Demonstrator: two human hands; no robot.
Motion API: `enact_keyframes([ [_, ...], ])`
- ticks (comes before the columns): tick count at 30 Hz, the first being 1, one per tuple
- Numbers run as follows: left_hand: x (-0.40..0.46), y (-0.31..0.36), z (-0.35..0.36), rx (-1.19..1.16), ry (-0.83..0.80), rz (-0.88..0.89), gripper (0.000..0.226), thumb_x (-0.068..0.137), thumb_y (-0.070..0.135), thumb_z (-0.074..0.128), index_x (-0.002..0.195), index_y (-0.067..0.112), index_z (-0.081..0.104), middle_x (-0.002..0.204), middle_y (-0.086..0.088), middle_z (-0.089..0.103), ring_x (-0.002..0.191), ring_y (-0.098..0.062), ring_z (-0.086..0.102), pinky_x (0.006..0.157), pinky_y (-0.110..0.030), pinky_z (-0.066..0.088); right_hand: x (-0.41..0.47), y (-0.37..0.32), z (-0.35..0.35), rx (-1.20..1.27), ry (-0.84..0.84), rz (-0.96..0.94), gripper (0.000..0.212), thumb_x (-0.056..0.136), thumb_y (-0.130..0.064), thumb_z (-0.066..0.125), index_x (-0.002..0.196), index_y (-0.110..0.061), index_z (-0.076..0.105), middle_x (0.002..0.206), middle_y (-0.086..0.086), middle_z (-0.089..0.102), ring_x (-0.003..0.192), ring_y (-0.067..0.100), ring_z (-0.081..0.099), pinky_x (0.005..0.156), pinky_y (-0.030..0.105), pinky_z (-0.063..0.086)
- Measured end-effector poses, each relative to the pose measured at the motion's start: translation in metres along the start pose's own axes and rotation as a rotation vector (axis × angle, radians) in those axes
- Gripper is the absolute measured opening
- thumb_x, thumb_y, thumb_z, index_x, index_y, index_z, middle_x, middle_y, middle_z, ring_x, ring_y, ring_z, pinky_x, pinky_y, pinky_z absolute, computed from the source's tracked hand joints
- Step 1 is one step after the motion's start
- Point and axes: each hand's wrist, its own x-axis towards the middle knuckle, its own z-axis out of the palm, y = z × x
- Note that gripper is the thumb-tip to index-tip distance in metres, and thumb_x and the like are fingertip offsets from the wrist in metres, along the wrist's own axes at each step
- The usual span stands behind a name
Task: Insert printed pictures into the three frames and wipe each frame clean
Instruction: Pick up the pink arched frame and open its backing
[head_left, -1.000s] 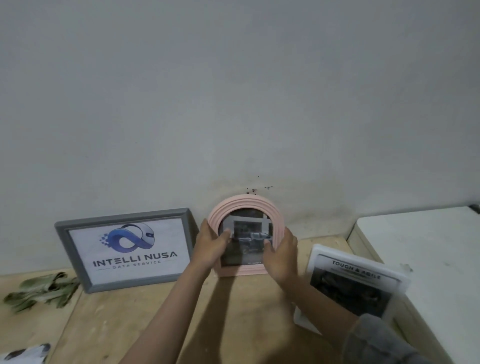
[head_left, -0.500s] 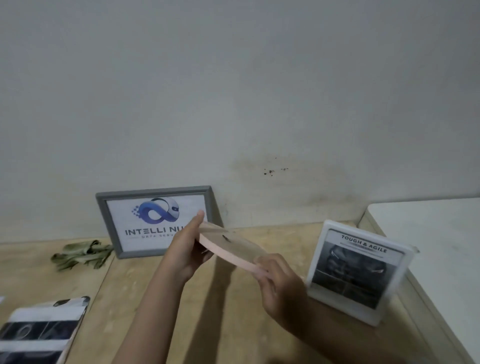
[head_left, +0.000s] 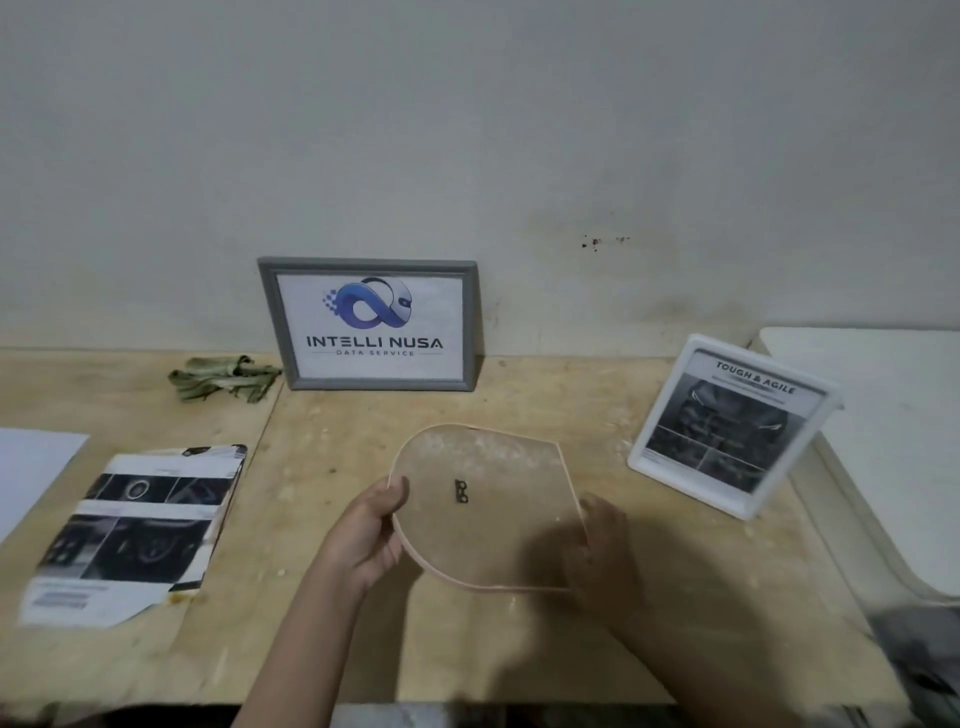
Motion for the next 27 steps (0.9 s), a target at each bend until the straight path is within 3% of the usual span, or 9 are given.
enact_keyframes([
  [1, 0.0, -0.006, -0.007, -0.012, -0.004, -0.021, 0.08, 0.034, 0.024, 0.095, 0.103, -0.002, 0.064, 0.09, -0.022, 0.072, 0.075, -0.029, 0.072, 0.07, -0.044, 0.058, -0.004, 0.002, 0.004, 0.01, -0.038, 0.117, 0.046, 0.089, -0.029, 0.054, 0.131, -0.013, 0.045, 0.126, 0.007, 0.048, 0.121, 0.028, 0.045, 0.099, 0.035, 0.035],
  [3, -0.001, -0.019, -0.02, -0.062, -0.011, -0.05, 0.094, 0.024, 0.023, 0.097, 0.107, -0.001, 0.061, 0.092, -0.021, 0.072, 0.076, -0.029, 0.072, 0.071, -0.044, 0.059, -0.013, 0.001, 0.012, -0.011, -0.096, 0.27, 0.049, 0.094, -0.028, 0.052, 0.138, -0.01, 0.038, 0.132, 0.007, 0.046, 0.122, 0.025, 0.044, 0.102, 0.036, 0.032],
  [5, -0.004, -0.027, -0.026, -0.128, -0.006, -0.075, 0.083, 0.036, 0.021, 0.096, 0.108, 0.001, 0.061, 0.094, -0.021, 0.072, 0.078, -0.029, 0.072, 0.072, -0.045, 0.059, -0.022, -0.002, 0.017, -0.016, -0.105, 0.273, 0.048, 0.095, -0.035, 0.05, 0.133, -0.008, 0.041, 0.121, 0.007, 0.052, 0.109, 0.023, 0.051, 0.093, 0.033, 0.038],
  [8, -0.007, -0.032, -0.03, -0.239, 0.008, -0.075, 0.035, 0.063, 0.015, 0.078, 0.095, 0.001, 0.072, 0.095, -0.02, 0.072, 0.081, -0.029, 0.072, 0.065, -0.044, 0.06, -0.031, -0.004, 0.024, -0.001, -0.139, 0.26, 0.048, 0.094, -0.036, 0.051, 0.131, -0.007, 0.04, 0.119, 0.006, 0.051, 0.107, 0.022, 0.053, 0.088, 0.03, 0.039],
  [11, -0.007, -0.035, -0.031, -0.29, -0.049, -0.075, 0.059, 0.039, 0.015, 0.096, 0.092, -0.001, 0.075, 0.101, -0.021, 0.071, 0.09, -0.031, 0.071, 0.072, -0.048, 0.058, -0.034, -0.006, 0.027, -0.014, -0.182, 0.263, 0.065, 0.096, -0.037, 0.047, 0.146, -0.004, 0.022, 0.146, 0.008, 0.034, 0.125, 0.019, 0.044, 0.106, 0.034, 0.034],
  [13, -0.005, -0.036, -0.031, -0.321, -0.087, -0.074, 0.068, 0.036, 0.018, 0.098, 0.097, -0.001, 0.074, 0.106, -0.02, 0.07, 0.095, -0.031, 0.069, 0.078, -0.051, 0.057, -0.036, -0.008, 0.026, -0.031, -0.174, 0.237, 0.066, 0.096, -0.037, 0.047, 0.147, -0.004, 0.02, 0.15, 0.009, 0.03, 0.126, 0.016, 0.043, 0.108, 0.032, 0.032],
  [18, 0.001, -0.038, -0.034, -0.384, -0.125, -0.061, 0.065, 0.035, 0.017, 0.098, 0.094, 0.001, 0.074, 0.099, -0.017, 0.073, 0.093, -0.029, 0.071, 0.071, -0.048, 0.058, -0.037, -0.007, 0.025, -0.042, -0.147, 0.196, 0.066, 0.097, -0.033, 0.047, 0.148, -0.004, 0.018, 0.152, 0.009, 0.026, 0.128, 0.017, 0.041, 0.107, 0.024, 0.028],
  [23, 0.003, -0.04, -0.035, -0.44, -0.119, -0.021, 0.058, 0.027, 0.014, 0.098, 0.08, 0.008, 0.077, 0.085, -0.009, 0.075, 0.08, -0.021, 0.073, 0.064, -0.045, 0.059, -0.036, -0.007, 0.027, -0.068, -0.159, 0.192, 0.069, 0.096, -0.034, 0.048, 0.149, -0.005, 0.015, 0.155, 0.009, 0.02, 0.131, 0.016, 0.039, 0.111, 0.028, 0.027],
  [27, 0.004, -0.042, -0.037, -0.486, -0.083, -0.03, 0.064, 0.025, 0.012, 0.098, 0.084, 0.005, 0.076, 0.085, -0.011, 0.075, 0.08, -0.024, 0.073, 0.062, -0.045, 0.058, -0.036, -0.007, 0.027, -0.073, -0.163, 0.19, 0.068, 0.096, -0.03, 0.049, 0.149, -0.005, 0.014, 0.156, 0.009, 0.017, 0.134, 0.016, 0.037, 0.11, 0.024, 0.023],
])
